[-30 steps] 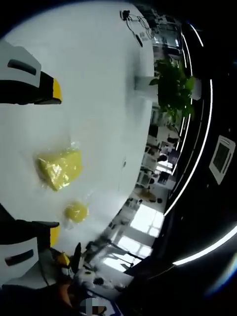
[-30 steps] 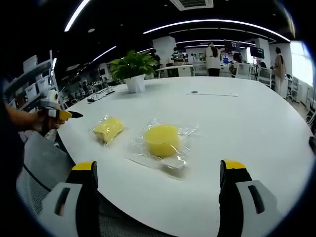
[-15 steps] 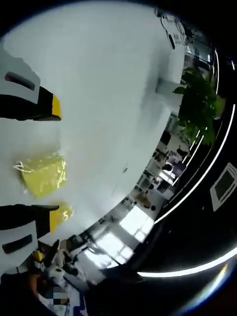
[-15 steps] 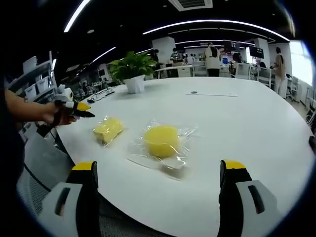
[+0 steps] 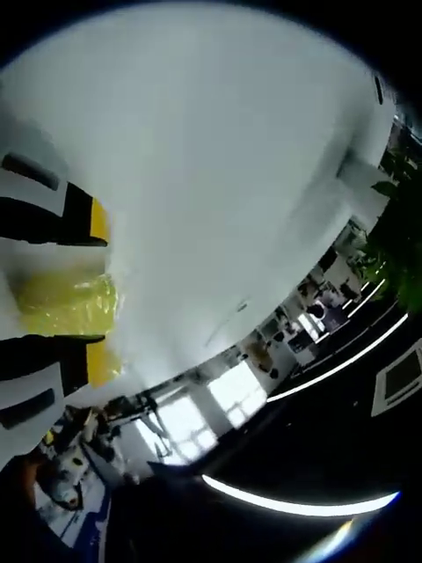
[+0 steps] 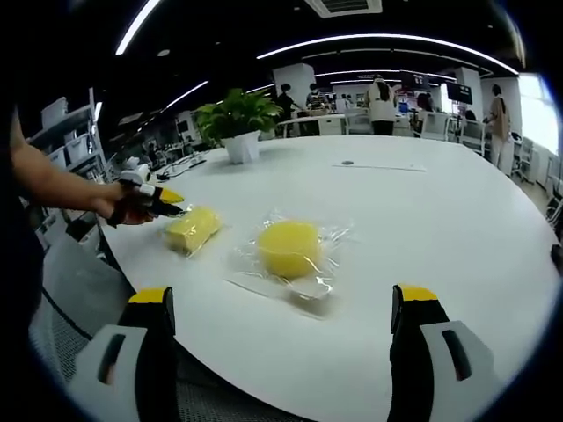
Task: Compare the silicone blocks by pressing each to a similar depth, holding the contact briefly, and releasing to observe deformation and rebound differences across the visible hardness samples.
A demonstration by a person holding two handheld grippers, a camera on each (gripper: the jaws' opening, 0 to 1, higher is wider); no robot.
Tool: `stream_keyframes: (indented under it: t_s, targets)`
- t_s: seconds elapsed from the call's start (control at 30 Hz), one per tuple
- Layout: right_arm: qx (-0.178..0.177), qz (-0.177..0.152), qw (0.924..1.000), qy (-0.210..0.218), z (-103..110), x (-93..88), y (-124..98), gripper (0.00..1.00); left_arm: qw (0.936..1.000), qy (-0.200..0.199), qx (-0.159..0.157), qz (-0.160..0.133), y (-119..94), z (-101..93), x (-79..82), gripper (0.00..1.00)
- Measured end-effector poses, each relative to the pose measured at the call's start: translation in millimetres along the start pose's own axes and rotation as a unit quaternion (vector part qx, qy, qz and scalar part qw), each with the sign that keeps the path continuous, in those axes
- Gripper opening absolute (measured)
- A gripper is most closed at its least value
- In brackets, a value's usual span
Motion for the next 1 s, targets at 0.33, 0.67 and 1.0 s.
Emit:
stream_keyframes:
  t_s: [0.33, 0.67, 1.0]
  targets:
    - [-0.003, 0.001, 1.0, 0.001, -0.6, -0.4, -0.2, 0.96, 0.9974, -0.06, -0.039, 0.006, 18.0, 1.6, -4.9, 0.11]
    - [-0.005, 0.004, 1.0, 0.0, -1.4, -0.6, 1.3, 0.96, 0.9975, -0.056, -0.04, 0.013, 20.3, 1.8, -7.6, 0.0]
    - [-0.006, 0.009, 0.9999, -0.001, -0.9, -1.1, 1.5, 0.96, 0.9966, -0.046, -0.067, 0.009, 16.0, -13.2, -6.4, 0.0]
Point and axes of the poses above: the point that each gripper's makers call its tool centre point, and the gripper's own axes: y roughly forward along the fingers, z roughly to its left, x roughly out of its top, the point moved 7 cm from there along -y, roughly backward along the fingers, and after that the axes turned 2 degrees about -y, right-handed, at the moved point
